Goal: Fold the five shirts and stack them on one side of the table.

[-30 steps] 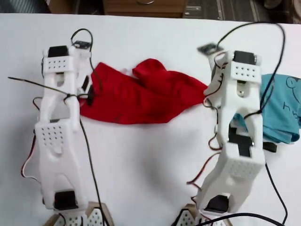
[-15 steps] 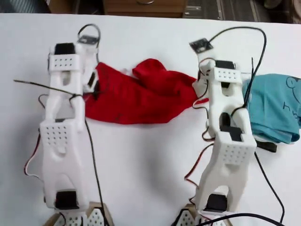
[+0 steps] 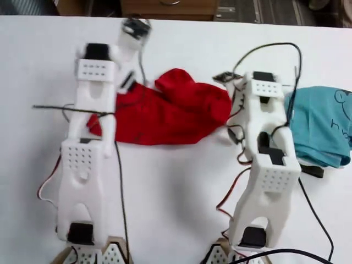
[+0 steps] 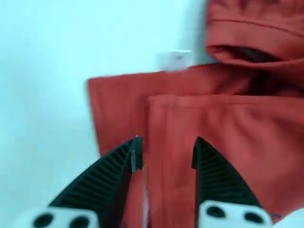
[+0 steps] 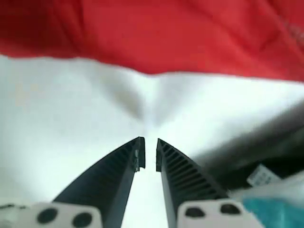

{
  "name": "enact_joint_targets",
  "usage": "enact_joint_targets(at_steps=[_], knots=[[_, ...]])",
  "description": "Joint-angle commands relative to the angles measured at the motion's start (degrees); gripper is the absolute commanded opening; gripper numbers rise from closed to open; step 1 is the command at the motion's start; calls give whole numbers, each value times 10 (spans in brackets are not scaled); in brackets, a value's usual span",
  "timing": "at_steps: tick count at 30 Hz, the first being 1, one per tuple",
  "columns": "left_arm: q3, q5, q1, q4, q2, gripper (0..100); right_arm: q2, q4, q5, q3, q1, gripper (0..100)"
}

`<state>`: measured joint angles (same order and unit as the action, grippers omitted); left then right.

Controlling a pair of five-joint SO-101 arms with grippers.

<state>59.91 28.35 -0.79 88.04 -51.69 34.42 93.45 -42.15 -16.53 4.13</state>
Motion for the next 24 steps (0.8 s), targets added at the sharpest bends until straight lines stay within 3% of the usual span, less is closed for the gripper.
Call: enact_joint_targets(at_steps=[1,7,12,16,20,24], knots=[[-32,33,18,-59,34,199,-85,18,-20,-11,43,51],[-98,73,2,-153,26,199,-173,25,-25,-5,98,51],[-102,71,-15,-186,-23,199,-186,26,-28,-5,109,51],[-100,70,-4,-162,-37,188,-185,26,-25,9,102,51],[-62,69,9,-120,-37,7,-185,22,-27,35,90,51],[18,69,19,-40,-37,20,-184,20,-25,46,82,51]])
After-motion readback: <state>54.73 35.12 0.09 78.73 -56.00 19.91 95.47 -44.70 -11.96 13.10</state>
